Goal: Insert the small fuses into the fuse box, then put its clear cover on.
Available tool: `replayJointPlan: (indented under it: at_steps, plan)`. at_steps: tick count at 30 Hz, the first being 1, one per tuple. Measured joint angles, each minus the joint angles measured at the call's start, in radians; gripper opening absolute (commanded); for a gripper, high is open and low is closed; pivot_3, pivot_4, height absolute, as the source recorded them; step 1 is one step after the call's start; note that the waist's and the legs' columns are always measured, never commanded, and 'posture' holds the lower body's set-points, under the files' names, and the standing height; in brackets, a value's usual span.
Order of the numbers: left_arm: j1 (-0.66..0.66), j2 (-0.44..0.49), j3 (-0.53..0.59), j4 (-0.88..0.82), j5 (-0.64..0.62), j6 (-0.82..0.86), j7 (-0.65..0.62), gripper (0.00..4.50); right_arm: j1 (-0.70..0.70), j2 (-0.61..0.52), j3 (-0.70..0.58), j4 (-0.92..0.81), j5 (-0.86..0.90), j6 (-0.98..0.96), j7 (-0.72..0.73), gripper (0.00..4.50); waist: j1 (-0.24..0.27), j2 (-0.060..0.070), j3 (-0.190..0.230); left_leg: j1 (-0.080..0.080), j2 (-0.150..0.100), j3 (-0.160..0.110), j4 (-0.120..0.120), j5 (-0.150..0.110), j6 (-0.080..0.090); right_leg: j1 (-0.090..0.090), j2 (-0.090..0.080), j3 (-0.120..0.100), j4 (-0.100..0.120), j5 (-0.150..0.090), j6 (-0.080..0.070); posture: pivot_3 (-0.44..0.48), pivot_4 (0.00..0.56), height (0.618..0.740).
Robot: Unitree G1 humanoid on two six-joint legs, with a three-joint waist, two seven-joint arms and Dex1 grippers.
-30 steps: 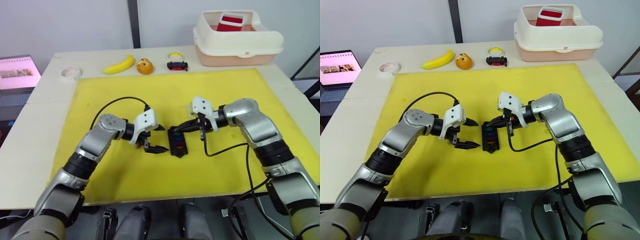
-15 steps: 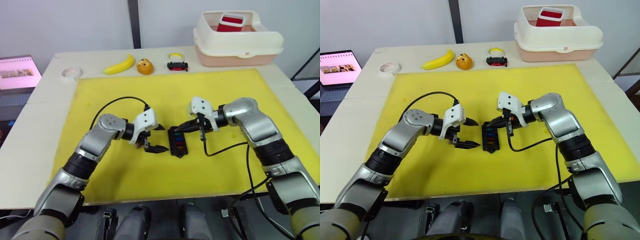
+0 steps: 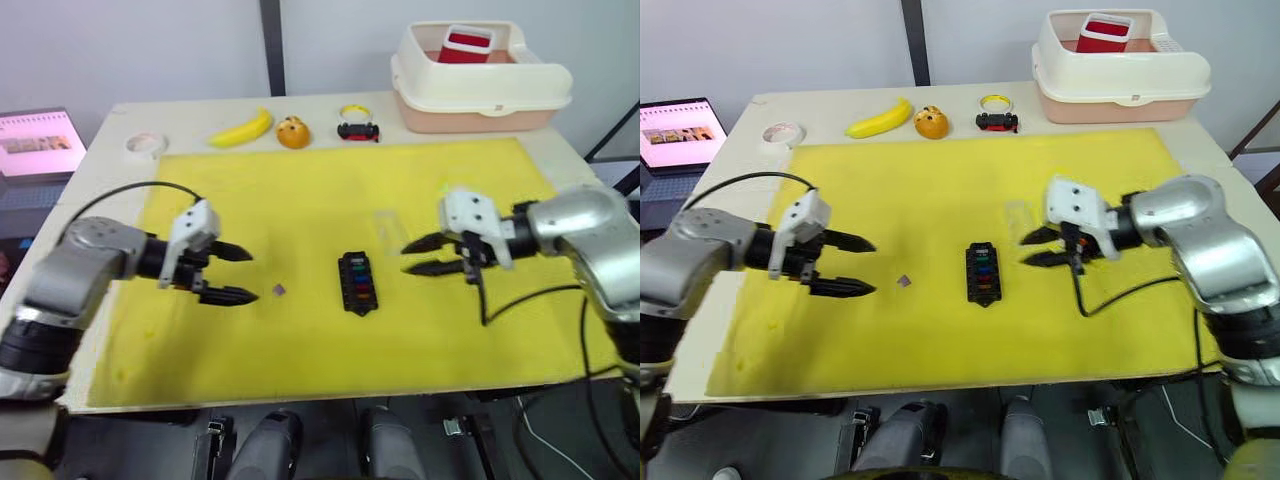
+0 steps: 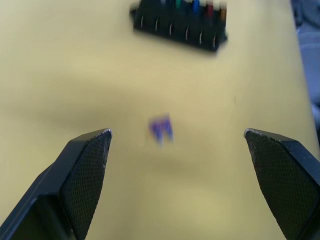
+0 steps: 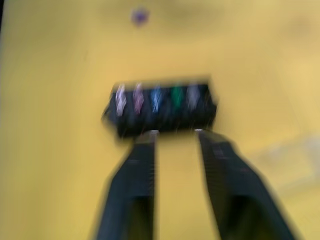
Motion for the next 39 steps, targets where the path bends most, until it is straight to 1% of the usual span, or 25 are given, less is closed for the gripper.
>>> replayJointPlan:
  at_steps: [2,4,6,8,11,14,17,20,23,25,28,30,33,36,39]
  plan:
    - [0.051,0.076,0.04,0.05,0.003,-0.033,-0.032,4.5,0.117,-0.098,-0.096,0.008,0.007,-0.005,0.018,3.62,-0.002,0.001,0.001,0.0,0.0,0.0,-0.001,0.0,0.0,-0.001,0.0,0.0,0.0,0.0,0.0,0.0,0.15,0.74]
    - [0.063,0.108,0.065,0.089,0.008,-0.058,-0.041,4.5,0.186,-0.147,-0.185,0.027,0.011,-0.012,0.026,4.46,-0.004,0.001,0.001,0.001,0.001,0.001,-0.001,0.0,0.0,0.0,0.0,0.0,0.0,0.0,0.0,0.0,0.15,0.74]
    - [0.083,0.137,0.09,0.121,0.01,-0.093,-0.053,4.5,0.275,-0.19,-0.287,0.048,0.013,-0.03,0.036,4.46,-0.005,0.001,0.001,0.002,0.001,0.001,-0.002,0.0,0.0,0.001,0.001,0.0,0.0,0.0,0.0,0.0,0.15,0.74]
    - [0.113,0.155,0.106,0.156,0.013,-0.119,-0.063,4.5,0.361,-0.21,-0.369,0.076,0.004,-0.052,0.043,4.46,-0.006,0.001,0.001,0.002,0.001,0.002,-0.002,0.0,0.001,0.001,0.0,0.0,0.0,0.0,0.0,0.0,0.15,0.74]
    - [0.15,0.168,0.116,0.199,0.025,-0.159,-0.077,4.5,0.468,-0.221,-0.459,0.11,-0.011,-0.072,0.052,4.46,-0.007,0.002,0.001,0.002,0.002,0.002,-0.002,0.0,0.001,0.001,0.0,0.0,0.0,0.0,0.0,0.0,0.15,0.74]
    - [0.161,0.168,0.115,0.218,0.036,-0.182,-0.078,4.5,0.506,-0.223,-0.506,0.122,-0.016,-0.087,0.052,4.46,-0.006,0.002,0.001,0.002,0.002,0.002,-0.002,0.0,0.001,0.001,0.0,0.0,0.0,0.0,0.0,0.0,0.15,0.74]
    - [0.153,0.156,0.113,0.215,0.043,-0.195,-0.075,4.5,0.501,-0.226,-0.511,0.118,-0.014,-0.092,0.034,4.46,-0.007,0.002,0.001,0.002,0.002,0.002,-0.002,0.0,0.001,0.001,0.0,0.0,0.0,0.0,0.0,0.0,0.15,0.74]
    - [0.135,0.116,0.085,0.186,0.042,-0.188,-0.073,4.5,0.443,-0.225,-0.473,0.083,0.007,-0.087,0.004,4.46,-0.007,0.002,0.001,0.002,0.002,0.002,-0.002,0.0,0.0,0.001,0.0,0.0,0.0,0.0,0.0,0.0,0.15,0.74]
    - [0.107,0.065,0.047,0.155,0.04,-0.153,-0.07,4.5,0.35,-0.211,-0.396,0.008,0.056,-0.053,-0.03,4.46,-0.007,0.002,0.001,0.002,0.002,0.002,-0.002,0.0,0.0,0.001,0.0,0.0,0.0,0.0,0.0,0.0,0.15,0.74]
    - [0.062,0.023,0.011,0.138,0.025,-0.094,-0.07,4.5,0.237,-0.167,-0.316,-0.049,0.102,-0.005,-0.066,4.46,-0.007,0.002,0.001,0.002,0.002,0.002,-0.001,0.0,0.0,0.002,0.0,0.0,0.0,0.0,0.0,0.0,0.15,0.74]
    - [-0.005,-0.029,-0.038,0.135,0.002,-0.004,-0.073,4.5,0.107,-0.11,-0.209,-0.125,0.145,0.054,-0.113,4.46,-0.007,0.002,0.001,0.001,0.002,0.002,-0.001,0.0,0.0,0.001,0.0,0.0,-0.001,0.0,0.0,0.0,0.15,0.74]
    - [-0.041,-0.06,-0.07,0.159,-0.016,0.077,-0.081,4.5,0.045,-0.071,-0.143,-0.16,0.161,0.092,-0.149,4.46,-0.007,0.002,0.001,0.001,0.001,0.002,-0.001,0.0,0.001,0.001,0.0,0.0,0.0,0.0,0.0,0.0,0.15,0.74]
    - [-0.085,-0.087,-0.115,0.211,-0.043,0.184,-0.109,4.5,0.006,-0.03,-0.091,-0.2,0.184,0.134,-0.184,4.46,-0.006,0.001,0.001,0.001,0.001,0.001,0.0,0.0,0.001,0.001,0.0,0.0,0.0,0.0,0.0,0.0,0.15,0.74]
    - [-0.146,-0.115,-0.145,0.279,-0.057,0.279,-0.133,3.65,-0.016,-0.002,-0.05,-0.233,0.195,0.16,-0.213,4.5,-0.006,0.001,0.001,0.001,0.001,0.001,0.0,0.0,0.001,0.001,0.0,0.0,0.001,0.0,0.0,0.0,0.15,0.74]
    - [-0.216,-0.16,-0.159,0.377,-0.068,0.367,-0.14,2.17,-0.027,0.004,-0.03,-0.243,0.203,0.18,-0.237,4.5,-0.005,0.001,0.001,0.001,0.001,0.001,0.001,0.0,0.001,0.001,0.0,0.0,0.001,0.0,0.0,0.0,0.15,0.74]
